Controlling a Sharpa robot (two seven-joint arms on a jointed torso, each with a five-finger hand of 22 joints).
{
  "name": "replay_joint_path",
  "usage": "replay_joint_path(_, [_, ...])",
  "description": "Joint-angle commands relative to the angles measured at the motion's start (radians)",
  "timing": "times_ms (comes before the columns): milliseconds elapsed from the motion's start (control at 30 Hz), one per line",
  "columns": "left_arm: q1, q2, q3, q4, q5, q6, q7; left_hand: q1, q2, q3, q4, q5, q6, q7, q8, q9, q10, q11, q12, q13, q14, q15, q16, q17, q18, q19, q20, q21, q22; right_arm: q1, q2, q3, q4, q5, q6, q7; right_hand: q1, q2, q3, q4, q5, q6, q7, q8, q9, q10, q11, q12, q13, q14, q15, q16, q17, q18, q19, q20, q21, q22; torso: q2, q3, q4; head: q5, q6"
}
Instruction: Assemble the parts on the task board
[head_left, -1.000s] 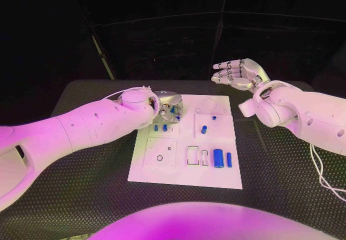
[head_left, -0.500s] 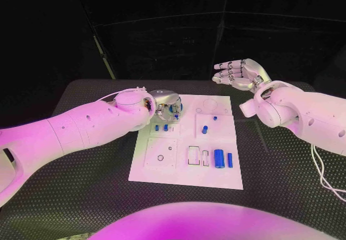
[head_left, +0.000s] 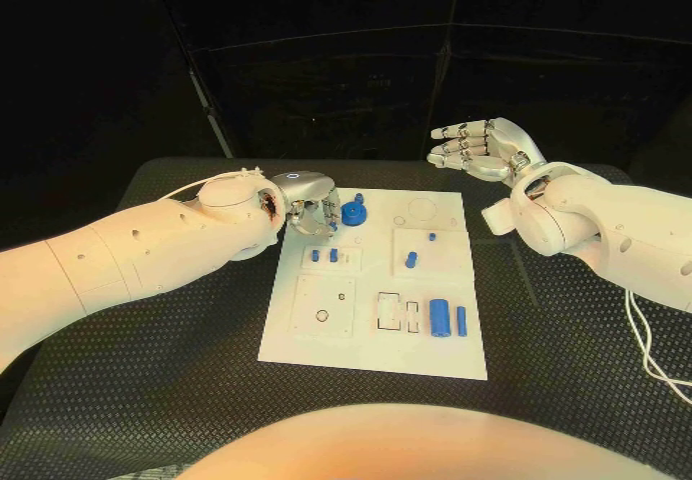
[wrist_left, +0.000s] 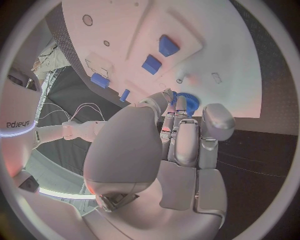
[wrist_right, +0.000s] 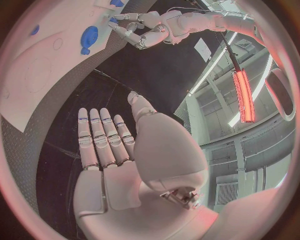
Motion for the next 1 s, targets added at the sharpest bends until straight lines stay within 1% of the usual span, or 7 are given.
replay_joint_path(33, [0.000, -0.011, 0.002, 0.003, 0.013, 0.007, -0.018, -0.012, -0.003, 0.008, 0.000, -0.007, 0.011, 0.000, -0.007, -0.001, 0.010, -0.001, -0.007, 0.001, 0.024, 0.003, 0.006, -0.002, -0.011, 0.005, 0.002, 0.007, 0.002, 0.002, 0.001, 0.001, 0.001, 0.003, 0.007, 0.011, -0.007, 0.002, 0.001, -0.005, 0.000, 0.008, 0.086, -0.001, 0.001, -0.002, -0.001, -0.003, -0.001, 0.009, 0.001, -0.003, 0.001, -0.013, 0.007, -0.002, -0.005, -0.001, 0.001, -0.0008, -0.0017, 0.001, 0.000])
replay_joint_path(100, [-0.001, -0.015, 0.002, 0.002, 0.015, 0.009, -0.020, -0.019, -0.006, 0.008, 0.001, -0.008, 0.012, 0.000, -0.009, -0.001, 0.012, -0.001, -0.010, 0.002, 0.024, 0.003, 0.007, -0.003, -0.011, 0.004, 0.002, 0.006, 0.002, 0.002, 0.001, 0.001, 0.000, 0.003, 0.008, 0.011, -0.007, 0.002, 0.001, -0.005, 0.000, 0.008, 0.086, -0.001, 0.001, -0.002, -0.001, -0.003, -0.001, 0.009, 0.001, -0.003, 0.001, -0.013, 0.007, -0.002, -0.005, -0.001, 0.001, -0.0012, -0.0015, 0.001, 0.000])
replay_joint_path(333, [-0.003, -0.015, 0.002, 0.000, 0.021, 0.020, -0.023, -0.029, -0.011, 0.006, 0.003, -0.010, 0.014, -0.001, -0.011, -0.001, 0.015, -0.001, -0.015, 0.002, 0.023, 0.003, 0.006, -0.006, -0.011, 0.004, 0.002, 0.007, 0.004, 0.002, 0.002, 0.001, -0.001, 0.003, 0.008, 0.011, -0.007, 0.002, 0.001, -0.005, 0.000, 0.008, 0.086, -0.001, 0.001, -0.002, -0.001, -0.003, -0.001, 0.009, 0.001, -0.003, 0.001, -0.013, 0.007, -0.002, -0.005, -0.001, 0.001, 0.0001, -0.0021, 0.002, 0.000])
replay_joint_path(400, [-0.004, -0.014, 0.002, -0.001, 0.021, 0.024, -0.025, -0.033, -0.011, 0.008, 0.002, -0.028, 0.016, -0.002, -0.014, -0.001, 0.019, -0.002, -0.020, 0.003, 0.023, 0.002, 0.007, -0.007, -0.011, 0.004, 0.002, 0.007, 0.006, 0.002, 0.002, 0.001, -0.001, 0.003, 0.009, 0.011, -0.007, 0.002, 0.001, -0.005, 0.000, 0.008, 0.086, -0.001, 0.001, -0.002, -0.001, -0.003, -0.001, 0.009, 0.001, -0.003, 0.001, -0.013, 0.007, -0.002, -0.005, -0.001, 0.001, 0.0003, -0.0025, 0.002, 0.000])
replay_joint_path(567, [-0.005, -0.008, 0.002, -0.008, 0.031, 0.036, -0.030, -0.035, -0.011, 0.008, 0.003, -0.033, 0.016, -0.002, -0.016, -0.001, 0.020, -0.002, -0.023, 0.003, 0.023, 0.002, 0.007, -0.009, -0.011, 0.004, 0.002, 0.006, 0.006, 0.002, 0.002, 0.001, -0.001, 0.003, 0.009, 0.011, -0.007, 0.002, 0.001, -0.005, 0.000, 0.008, 0.086, -0.001, 0.001, -0.002, -0.001, -0.003, -0.001, 0.009, 0.001, -0.003, 0.001, -0.013, 0.007, -0.002, -0.005, -0.001, 0.001, 0.0010, -0.0022, 0.001, 0.000])
replay_joint_path(867, [-0.006, 0.003, 0.002, -0.017, 0.039, 0.059, -0.032, -0.037, -0.012, 0.008, 0.003, -0.035, 0.016, -0.002, -0.017, -0.001, 0.020, -0.002, -0.024, 0.003, 0.022, 0.002, 0.007, -0.009, -0.011, 0.003, 0.002, 0.006, 0.006, 0.002, 0.003, 0.001, -0.001, 0.004, 0.009, 0.012, -0.007, 0.002, 0.001, -0.005, 0.000, 0.008, 0.086, -0.001, 0.001, -0.002, -0.001, -0.003, -0.001, 0.009, 0.001, -0.003, 0.001, -0.013, 0.007, -0.002, -0.005, -0.001, 0.001, 0.0010, -0.0021, 0.001, 0.000])
replay_joint_path(1000, [-0.007, 0.010, 0.002, -0.022, 0.039, 0.066, -0.033, -0.038, -0.013, 0.008, 0.003, -0.036, 0.016, -0.002, -0.017, -0.001, 0.020, -0.002, -0.025, 0.003, 0.022, 0.002, 0.007, -0.010, -0.011, 0.004, 0.002, 0.006, 0.006, 0.002, 0.004, 0.001, -0.002, 0.004, 0.010, 0.012, -0.007, 0.002, 0.001, -0.005, 0.000, 0.008, 0.086, -0.001, 0.001, -0.002, -0.001, -0.003, -0.001, 0.009, 0.001, -0.003, 0.001, -0.013, 0.007, -0.002, -0.005, -0.001, 0.001, 0.0000, -0.0021, 0.000, 0.000])
